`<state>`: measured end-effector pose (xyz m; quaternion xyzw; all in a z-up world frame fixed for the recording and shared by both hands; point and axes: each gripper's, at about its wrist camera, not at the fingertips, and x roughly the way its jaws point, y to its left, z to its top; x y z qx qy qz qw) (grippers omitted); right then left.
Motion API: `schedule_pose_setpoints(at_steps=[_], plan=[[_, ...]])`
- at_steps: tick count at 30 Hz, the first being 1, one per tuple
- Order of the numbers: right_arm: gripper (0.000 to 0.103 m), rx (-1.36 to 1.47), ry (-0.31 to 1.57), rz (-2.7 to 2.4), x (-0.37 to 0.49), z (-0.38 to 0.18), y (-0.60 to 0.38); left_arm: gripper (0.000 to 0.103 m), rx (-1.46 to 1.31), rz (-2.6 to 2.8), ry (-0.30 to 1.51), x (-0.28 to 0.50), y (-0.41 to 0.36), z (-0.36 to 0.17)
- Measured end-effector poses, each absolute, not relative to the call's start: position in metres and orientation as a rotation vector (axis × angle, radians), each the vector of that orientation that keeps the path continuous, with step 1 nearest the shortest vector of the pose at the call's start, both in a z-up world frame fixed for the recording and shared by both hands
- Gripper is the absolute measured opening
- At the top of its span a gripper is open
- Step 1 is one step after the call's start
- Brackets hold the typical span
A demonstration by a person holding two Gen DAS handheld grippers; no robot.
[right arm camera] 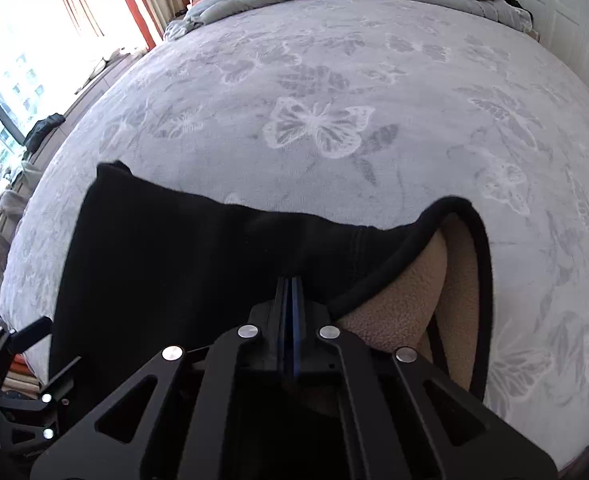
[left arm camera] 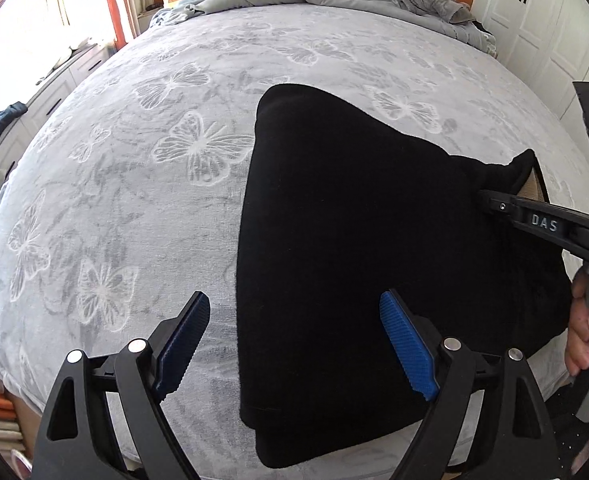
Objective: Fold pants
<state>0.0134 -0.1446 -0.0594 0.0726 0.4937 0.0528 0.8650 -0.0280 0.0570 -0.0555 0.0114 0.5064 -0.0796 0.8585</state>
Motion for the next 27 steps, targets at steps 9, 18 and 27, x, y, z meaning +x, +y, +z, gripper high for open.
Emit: schedule_pose_setpoints(at_steps=[9, 18, 27], plan=[[0.008, 0.198, 0.876, 0.207, -0.050, 0.012, -0.143, 0.087, 0.006, -0.145, 1.092, -0.024, 0.068, -0.059], [0.009, 0.238, 1.067, 0.233, 0.037, -0.067, -0.108, 0.092, 0.066, -0.113, 1.077, -0.019, 0.069, -0.063], [0.008, 0.135, 1.075, 0.413, 0.053, -0.085, -0.005, 0.090, -0.040, -0.014, 0.922, -0.024, 0.125, -0.015]])
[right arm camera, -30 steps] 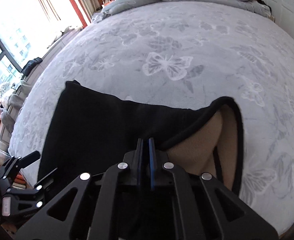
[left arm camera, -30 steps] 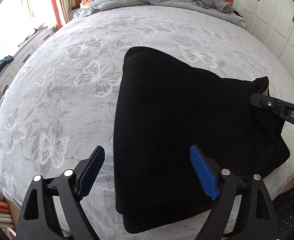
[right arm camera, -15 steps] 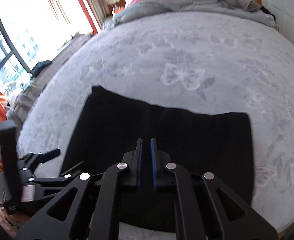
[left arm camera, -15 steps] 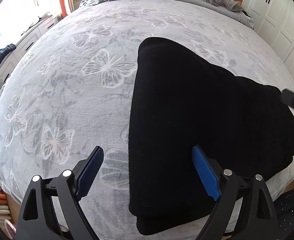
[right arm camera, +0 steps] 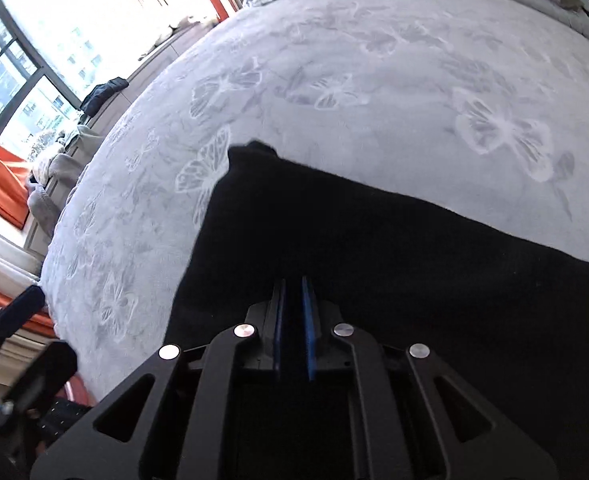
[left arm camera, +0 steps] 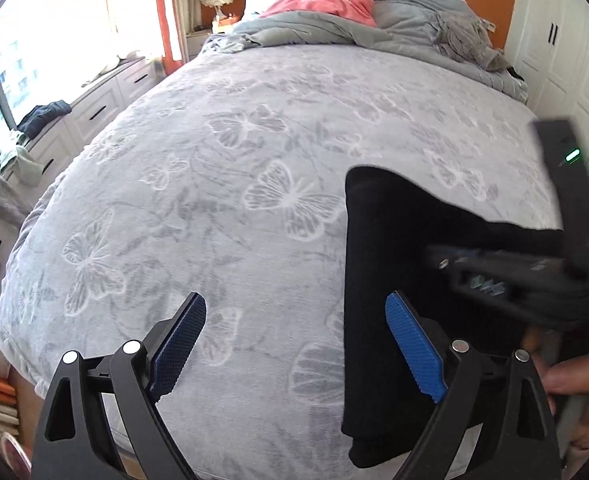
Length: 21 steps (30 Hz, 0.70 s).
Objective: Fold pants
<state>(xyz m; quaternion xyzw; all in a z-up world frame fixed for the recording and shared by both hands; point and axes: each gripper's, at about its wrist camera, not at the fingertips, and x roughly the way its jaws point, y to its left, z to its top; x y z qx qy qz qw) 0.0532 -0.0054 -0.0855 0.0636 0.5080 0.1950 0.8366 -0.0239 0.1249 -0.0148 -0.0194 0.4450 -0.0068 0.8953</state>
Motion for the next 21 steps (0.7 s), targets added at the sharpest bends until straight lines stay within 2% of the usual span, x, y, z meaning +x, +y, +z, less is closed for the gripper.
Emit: schedule_pose_setpoints(at_steps=[3, 5, 8, 9, 10, 11, 12, 17, 19, 21], plan=[[0.008, 0.131, 1.110, 0.458, 0.060, -0.082, 0.018, 0.090, -0.088, 0.008, 0.920, -0.021, 0.140, -0.014], [0.008, 0.075, 1.070, 0.424, 0.051, -0.069, 0.020, 0.090, -0.096, -0.005, 0.945, -0.019, 0.140, -0.017], [0.007, 0.120, 0.981, 0.330, 0.020, -0.045, -0.022, 0.091, -0.122, -0.079, 0.952, -0.024, 0.137, -0.015], [0.010, 0.144, 0.941, 0.271, 0.004, -0.036, -0.046, 0.091, -0.129, -0.097, 0.955, -0.027, 0.135, -0.015], [0.028, 0.160, 0.916, 0.230, -0.008, -0.030, -0.067, 0.091, -0.118, -0.109, 0.956, -0.030, 0.131, -0.016], [0.037, 0.167, 0.901, 0.180, -0.021, -0.026, -0.090, 0.091, -0.098, -0.115, 0.956, -0.032, 0.126, -0.017], [0.057, 0.165, 0.888, 0.128, -0.035, -0.023, -0.111, 0.091, -0.083, -0.124, 0.957, -0.035, 0.121, -0.018], [0.057, 0.232, 0.931, -0.002, -0.077, -0.037, -0.181, 0.091, -0.054, -0.230, 1.016, -0.042, 0.089, -0.031], [0.044, 0.247, 1.008, 0.035, -0.073, -0.061, -0.184, 0.091, -0.008, -0.244, 1.021, -0.045, 0.073, -0.035], [0.042, 0.279, 1.028, 0.038, -0.071, -0.079, -0.189, 0.091, 0.032, -0.258, 1.019, -0.048, 0.059, -0.039]])
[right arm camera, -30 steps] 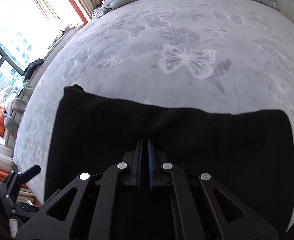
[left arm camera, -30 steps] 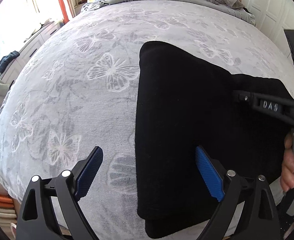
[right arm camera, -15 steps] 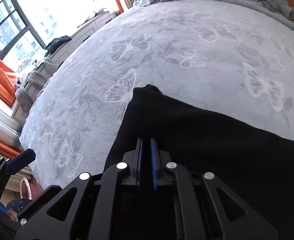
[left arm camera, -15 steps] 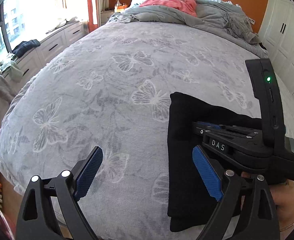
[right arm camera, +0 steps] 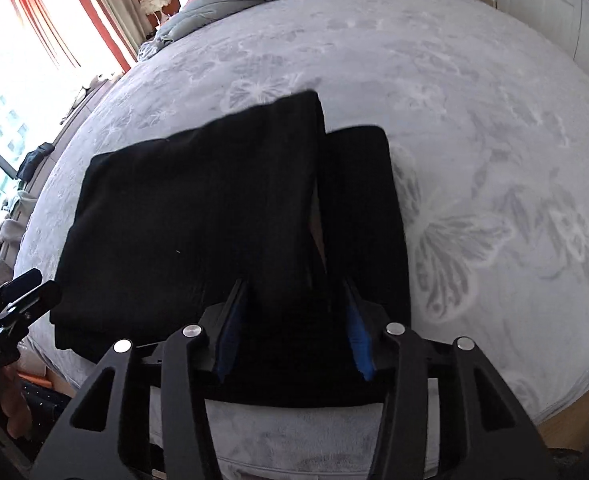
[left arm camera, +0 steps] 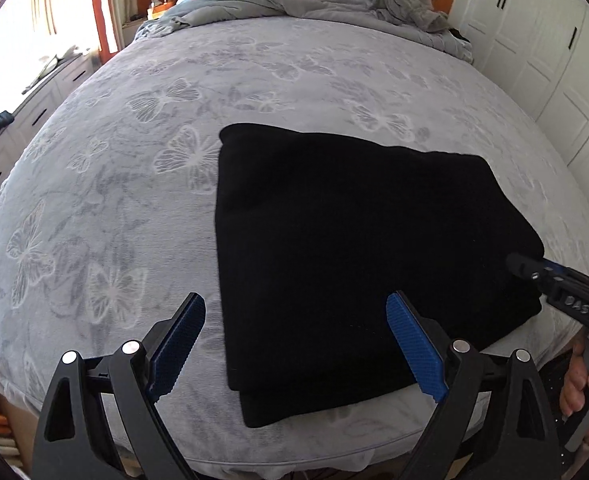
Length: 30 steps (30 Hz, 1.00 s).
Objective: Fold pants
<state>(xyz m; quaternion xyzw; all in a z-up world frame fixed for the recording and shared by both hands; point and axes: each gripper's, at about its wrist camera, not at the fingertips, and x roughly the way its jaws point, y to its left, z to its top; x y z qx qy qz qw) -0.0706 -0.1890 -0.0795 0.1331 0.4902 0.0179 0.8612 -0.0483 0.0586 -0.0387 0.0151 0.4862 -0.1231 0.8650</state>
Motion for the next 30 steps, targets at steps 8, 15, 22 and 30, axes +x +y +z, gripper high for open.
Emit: schedule_pose_setpoints(at_steps=[8, 15, 22, 30], plan=[[0.011, 0.300, 0.929, 0.111, -0.110, -0.033, -0.190, 0.091, 0.084, -0.270, 1.038, -0.050, 0.036, -0.051], [0.034, 0.254, 0.943, 0.028, -0.110, -0.048, -0.193, 0.091, 0.088, -0.250, 1.049, -0.050, 0.039, -0.054], [0.088, 0.188, 0.919, -0.018, -0.100, -0.040, -0.202, 0.091, -0.022, -0.272, 1.085, -0.043, 0.056, -0.052], [0.089, 0.473, 1.072, 0.084, -0.083, -0.099, -0.218, 0.091, -0.349, -0.337, 1.269, -0.021, 0.104, -0.085]])
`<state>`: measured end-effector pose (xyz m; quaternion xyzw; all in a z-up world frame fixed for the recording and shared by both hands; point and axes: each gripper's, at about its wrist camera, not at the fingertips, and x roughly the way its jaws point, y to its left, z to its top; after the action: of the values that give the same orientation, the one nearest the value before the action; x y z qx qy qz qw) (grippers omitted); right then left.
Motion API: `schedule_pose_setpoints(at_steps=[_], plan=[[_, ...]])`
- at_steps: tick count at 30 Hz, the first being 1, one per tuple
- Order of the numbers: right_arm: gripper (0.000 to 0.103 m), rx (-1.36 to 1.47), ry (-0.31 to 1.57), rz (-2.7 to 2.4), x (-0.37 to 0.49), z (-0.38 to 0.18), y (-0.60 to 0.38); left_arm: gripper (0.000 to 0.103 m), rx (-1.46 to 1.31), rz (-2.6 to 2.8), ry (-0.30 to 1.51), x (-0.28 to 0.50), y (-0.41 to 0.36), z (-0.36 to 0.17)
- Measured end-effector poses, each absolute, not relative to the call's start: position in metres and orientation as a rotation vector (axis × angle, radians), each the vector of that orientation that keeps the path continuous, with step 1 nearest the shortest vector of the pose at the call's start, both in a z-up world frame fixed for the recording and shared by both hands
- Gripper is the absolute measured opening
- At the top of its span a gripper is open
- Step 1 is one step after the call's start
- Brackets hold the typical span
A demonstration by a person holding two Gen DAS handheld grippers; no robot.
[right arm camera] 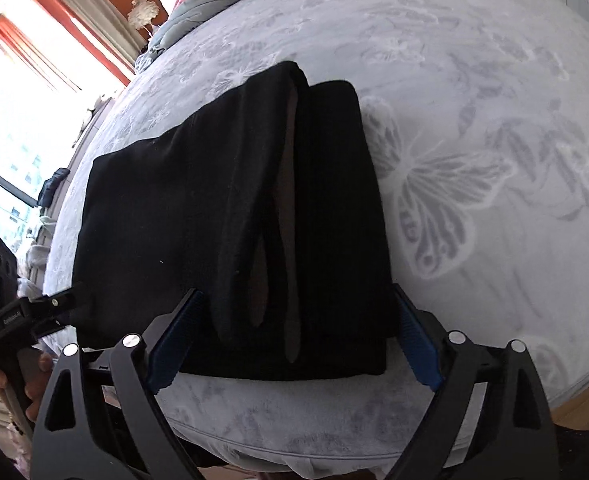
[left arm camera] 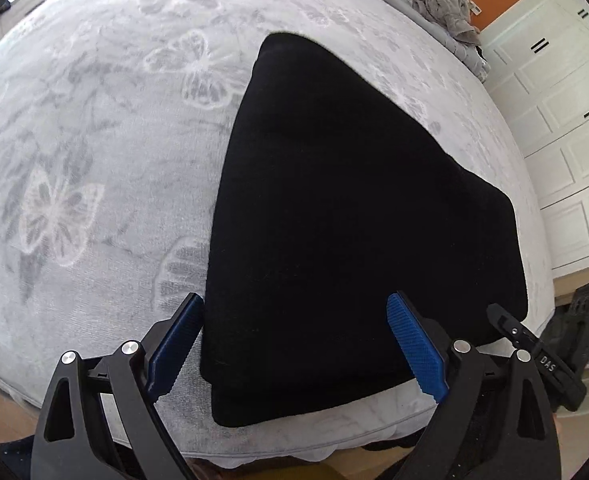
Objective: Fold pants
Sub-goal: 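Grasp the pants with the left gripper while the right gripper grasps the edge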
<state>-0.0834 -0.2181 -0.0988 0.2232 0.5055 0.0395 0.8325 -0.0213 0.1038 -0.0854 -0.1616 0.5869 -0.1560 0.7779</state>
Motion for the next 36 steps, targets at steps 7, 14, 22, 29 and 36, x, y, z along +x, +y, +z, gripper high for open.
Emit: schedule_pose_setpoints(at_steps=[7, 14, 22, 29, 36], plan=[[0.035, 0.735, 1.036, 0.177, -0.078, -0.101, -0.238, 0.059, -0.372, -0.412, 1.246, -0.015, 0.092, -0.090], [0.040, 0.687, 0.989, 0.285, -0.108, -0.056, -0.228, 0.023, -0.494, -0.534, 1.154, -0.046, 0.127, -0.034], [0.068, 0.746, 1.075, 0.219, -0.112, -0.099, -0.240, 0.081, -0.504, -0.396, 1.307, -0.048, 0.126, -0.091], [0.038, 0.761, 1.051, 0.231, -0.109, -0.103, -0.229, 0.041, -0.383, -0.423, 1.227, -0.053, 0.097, -0.082], [0.034, 0.631, 0.934, 0.238, -0.129, -0.046, -0.208, 0.021, -0.271, -0.413, 1.055, -0.092, 0.077, -0.005]])
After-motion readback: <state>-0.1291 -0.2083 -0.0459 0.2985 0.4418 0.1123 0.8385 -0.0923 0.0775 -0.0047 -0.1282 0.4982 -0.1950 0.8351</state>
